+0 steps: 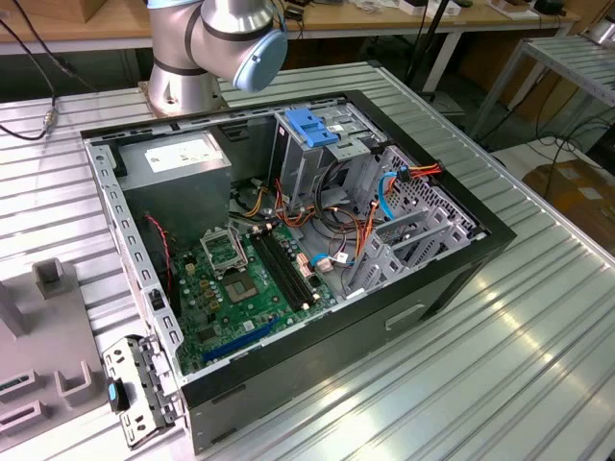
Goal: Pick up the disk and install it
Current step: 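Reach for the disk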
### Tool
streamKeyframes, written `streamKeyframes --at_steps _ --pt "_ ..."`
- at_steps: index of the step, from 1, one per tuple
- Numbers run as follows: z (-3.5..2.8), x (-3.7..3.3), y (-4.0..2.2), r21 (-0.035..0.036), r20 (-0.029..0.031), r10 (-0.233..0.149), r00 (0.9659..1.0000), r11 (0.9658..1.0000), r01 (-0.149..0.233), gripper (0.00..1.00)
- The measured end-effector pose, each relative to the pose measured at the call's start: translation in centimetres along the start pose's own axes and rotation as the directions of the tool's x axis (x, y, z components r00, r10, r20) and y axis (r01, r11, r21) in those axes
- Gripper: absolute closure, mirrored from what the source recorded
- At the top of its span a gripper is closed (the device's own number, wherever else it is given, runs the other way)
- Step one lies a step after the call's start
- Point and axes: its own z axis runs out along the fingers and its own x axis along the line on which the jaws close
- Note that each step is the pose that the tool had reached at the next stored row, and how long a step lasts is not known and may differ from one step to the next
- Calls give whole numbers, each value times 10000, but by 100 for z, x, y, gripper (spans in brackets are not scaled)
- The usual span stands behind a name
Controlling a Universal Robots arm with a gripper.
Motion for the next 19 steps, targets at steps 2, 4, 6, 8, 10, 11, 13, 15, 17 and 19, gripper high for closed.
streamKeyframes --at_steps 2,4,6,8,10,11,13,15,17,19 --pt "-40 -1 0 0 0 0 10000 10000 0 63" --pt "-78 -2 -1 -2 -1 0 10000 10000 0 63" --pt "-116 -3 -1 -1 0 0 10000 10000 0 63" --pt "-187 -4 -2 1 0 0 10000 10000 0 63" --pt "-205 -5 -2 0 1 0 10000 10000 0 63" --pt "-205 -5 -3 2 2 0 10000 10000 0 63" --pt "-207 -5 -2 0 1 0 10000 10000 0 63" --pt "-209 -5 -2 0 0 0 10000 10000 0 63" --pt "-226 -5 -3 -3 0 0 10000 10000 0 63" --pt "-271 -7 -3 -1 1 0 10000 10000 0 63"
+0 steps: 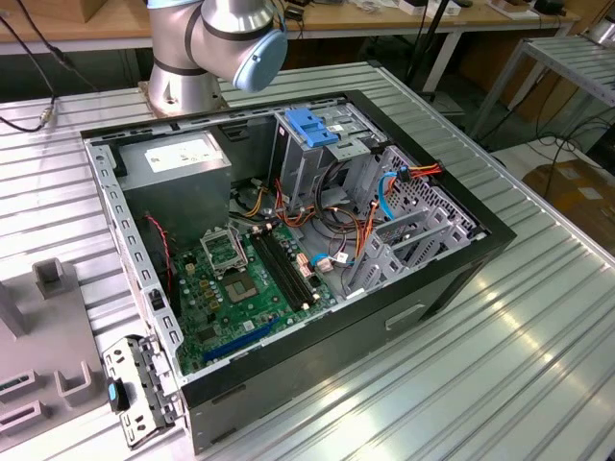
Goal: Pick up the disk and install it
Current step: 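Reach for the disk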
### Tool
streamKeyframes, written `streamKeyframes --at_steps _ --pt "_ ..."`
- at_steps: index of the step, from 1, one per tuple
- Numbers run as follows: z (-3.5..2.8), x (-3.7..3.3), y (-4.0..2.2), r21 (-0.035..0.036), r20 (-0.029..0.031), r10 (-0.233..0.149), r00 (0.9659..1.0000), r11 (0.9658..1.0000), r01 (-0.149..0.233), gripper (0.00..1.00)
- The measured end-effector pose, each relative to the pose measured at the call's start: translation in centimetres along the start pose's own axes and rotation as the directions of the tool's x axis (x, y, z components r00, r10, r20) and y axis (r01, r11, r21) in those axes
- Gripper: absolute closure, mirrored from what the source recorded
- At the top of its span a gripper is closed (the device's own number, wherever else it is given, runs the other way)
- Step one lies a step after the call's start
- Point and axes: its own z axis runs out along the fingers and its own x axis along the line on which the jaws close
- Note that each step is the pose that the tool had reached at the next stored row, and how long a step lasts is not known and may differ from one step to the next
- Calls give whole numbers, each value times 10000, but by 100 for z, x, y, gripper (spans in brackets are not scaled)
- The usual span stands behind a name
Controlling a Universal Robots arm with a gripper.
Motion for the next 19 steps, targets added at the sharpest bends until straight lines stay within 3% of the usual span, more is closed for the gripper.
streamKeyframes --at_steps 19 --pt "-611 -15 -7 -3 0 0 10000 10000 0 63"
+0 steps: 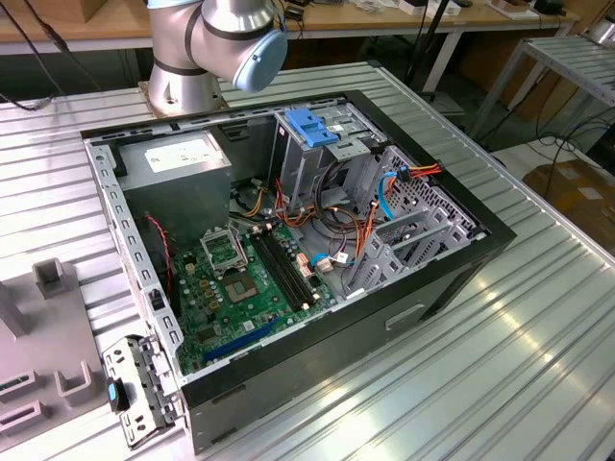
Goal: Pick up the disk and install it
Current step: 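Reach for the disk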
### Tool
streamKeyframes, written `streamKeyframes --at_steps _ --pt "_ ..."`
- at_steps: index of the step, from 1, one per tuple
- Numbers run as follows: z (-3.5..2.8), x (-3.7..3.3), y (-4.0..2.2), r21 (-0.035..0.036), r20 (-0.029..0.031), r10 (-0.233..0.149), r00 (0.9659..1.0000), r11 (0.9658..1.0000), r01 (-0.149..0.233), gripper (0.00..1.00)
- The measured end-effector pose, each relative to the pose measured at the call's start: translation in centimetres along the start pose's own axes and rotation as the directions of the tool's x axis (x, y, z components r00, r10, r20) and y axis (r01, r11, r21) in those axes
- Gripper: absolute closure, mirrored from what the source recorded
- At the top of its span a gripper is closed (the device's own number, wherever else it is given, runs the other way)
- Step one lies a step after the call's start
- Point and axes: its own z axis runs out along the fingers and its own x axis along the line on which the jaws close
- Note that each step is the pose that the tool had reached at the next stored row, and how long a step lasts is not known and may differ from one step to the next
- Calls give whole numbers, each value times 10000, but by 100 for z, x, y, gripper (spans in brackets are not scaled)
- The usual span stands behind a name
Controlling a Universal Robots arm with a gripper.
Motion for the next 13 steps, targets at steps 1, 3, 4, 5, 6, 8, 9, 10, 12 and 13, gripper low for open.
streamKeyframes --at_steps 1,3,4,5,6,8,9,10,12,13 --pt "-44 -1 -1 -1 0 0 10000 10000 0 63" --pt "-108 -3 -1 -1 0 0 10000 10000 0 63" --pt "-123 -3 -2 -2 0 0 10000 10000 0 63" --pt "-126 -3 -2 -1 0 0 10000 10000 0 63" --pt "-126 -3 -2 0 2 0 10000 10000 0 63" --pt "-129 -3 -2 -1 0 0 10000 10000 0 63" --pt "-128 -3 -3 0 1 -1 10000 10000 1 63" --pt "-128 -3 -9 0 1 -1 10000 10000 1 63" --pt "-129 -3 -30 -2 1 -1 10000 10000 1 63" --pt "-128 -3 -43 -2 0 0 10000 10000 0 63"
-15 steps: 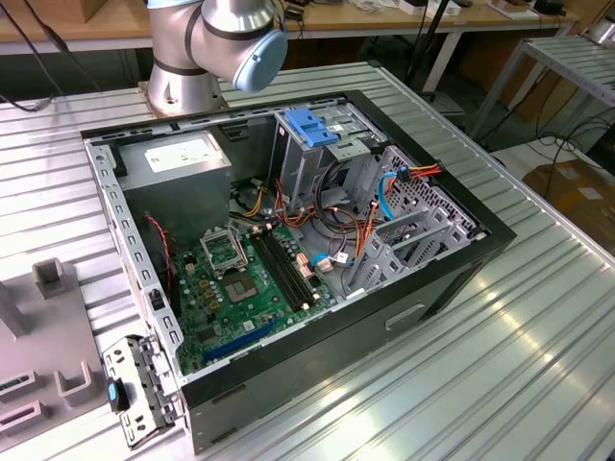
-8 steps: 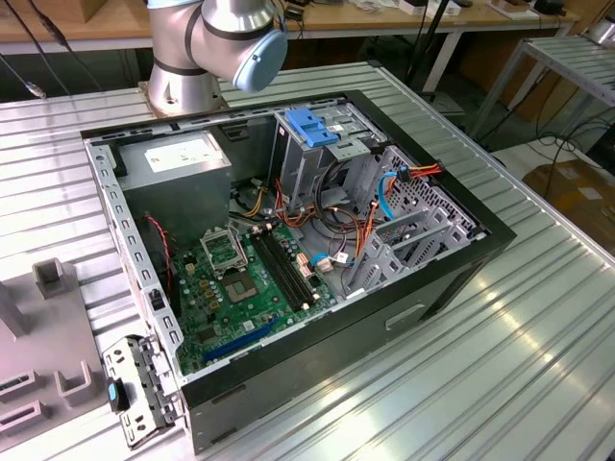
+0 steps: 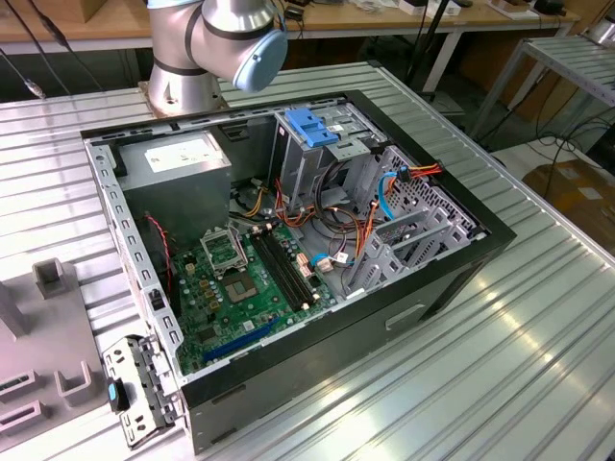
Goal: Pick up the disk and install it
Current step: 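Reach for the disk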
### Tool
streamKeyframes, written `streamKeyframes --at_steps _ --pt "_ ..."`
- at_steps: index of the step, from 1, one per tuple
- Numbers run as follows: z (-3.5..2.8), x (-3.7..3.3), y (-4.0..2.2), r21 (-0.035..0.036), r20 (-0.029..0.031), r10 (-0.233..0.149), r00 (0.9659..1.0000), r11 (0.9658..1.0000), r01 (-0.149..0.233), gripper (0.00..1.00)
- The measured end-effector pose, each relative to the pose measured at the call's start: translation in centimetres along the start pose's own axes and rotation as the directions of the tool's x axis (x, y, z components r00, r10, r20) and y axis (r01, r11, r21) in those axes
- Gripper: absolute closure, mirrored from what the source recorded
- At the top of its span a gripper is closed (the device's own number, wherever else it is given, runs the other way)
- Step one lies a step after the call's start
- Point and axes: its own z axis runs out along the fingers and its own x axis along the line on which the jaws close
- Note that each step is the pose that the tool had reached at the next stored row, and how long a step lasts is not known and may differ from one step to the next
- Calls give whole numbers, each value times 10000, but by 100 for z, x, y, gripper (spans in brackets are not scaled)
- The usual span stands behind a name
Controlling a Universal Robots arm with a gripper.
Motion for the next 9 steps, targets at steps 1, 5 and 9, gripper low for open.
streamKeyframes --at_steps 1,5,9 --pt "1 0 -16 1 0 -1 10000 10000 1 63" --pt "1 -1 -79 0 0 0 10000 10000 0 63" --pt "2 -1 -158 1 0 0 10000 10000 0 63"
